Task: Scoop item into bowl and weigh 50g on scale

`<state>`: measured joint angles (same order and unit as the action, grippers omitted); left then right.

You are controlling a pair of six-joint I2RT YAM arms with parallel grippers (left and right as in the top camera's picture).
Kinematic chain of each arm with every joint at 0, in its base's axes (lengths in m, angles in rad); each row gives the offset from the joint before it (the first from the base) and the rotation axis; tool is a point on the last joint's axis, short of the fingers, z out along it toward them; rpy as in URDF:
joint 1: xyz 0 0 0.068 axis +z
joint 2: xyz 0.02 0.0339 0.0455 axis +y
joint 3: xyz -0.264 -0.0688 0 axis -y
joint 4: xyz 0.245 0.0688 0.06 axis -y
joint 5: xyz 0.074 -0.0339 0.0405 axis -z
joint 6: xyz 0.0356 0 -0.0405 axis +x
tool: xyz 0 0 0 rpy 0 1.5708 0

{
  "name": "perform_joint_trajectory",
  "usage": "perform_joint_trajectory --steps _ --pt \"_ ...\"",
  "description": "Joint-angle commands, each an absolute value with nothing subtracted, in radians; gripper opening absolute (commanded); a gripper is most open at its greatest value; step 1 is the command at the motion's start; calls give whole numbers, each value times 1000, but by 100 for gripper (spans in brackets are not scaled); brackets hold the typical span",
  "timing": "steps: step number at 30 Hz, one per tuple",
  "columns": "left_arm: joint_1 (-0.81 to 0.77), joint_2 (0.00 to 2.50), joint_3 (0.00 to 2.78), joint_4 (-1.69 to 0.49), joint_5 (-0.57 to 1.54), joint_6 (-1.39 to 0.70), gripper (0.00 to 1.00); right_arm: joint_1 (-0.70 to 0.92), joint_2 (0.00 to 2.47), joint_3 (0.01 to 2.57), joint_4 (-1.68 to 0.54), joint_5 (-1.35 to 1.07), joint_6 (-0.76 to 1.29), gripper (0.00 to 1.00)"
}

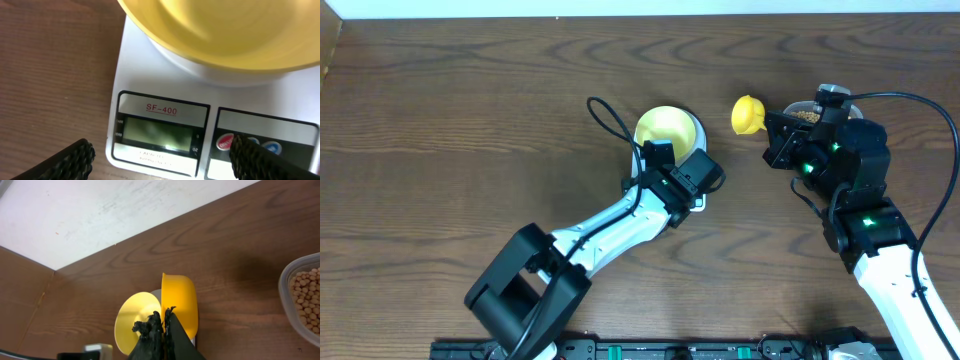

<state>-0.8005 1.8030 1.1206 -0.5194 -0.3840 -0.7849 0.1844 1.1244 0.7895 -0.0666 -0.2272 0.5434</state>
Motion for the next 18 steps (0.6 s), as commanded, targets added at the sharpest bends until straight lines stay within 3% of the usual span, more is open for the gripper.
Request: perform_joint_trajectory --steps 1,18 --pt "-805 1849 1116 -513 -420 -790 88 185 1111 807 -64 -215 537 1" --pt "-805 1856 1116 -495 -427 -781 88 185 1111 807 -64 -215 537 1"
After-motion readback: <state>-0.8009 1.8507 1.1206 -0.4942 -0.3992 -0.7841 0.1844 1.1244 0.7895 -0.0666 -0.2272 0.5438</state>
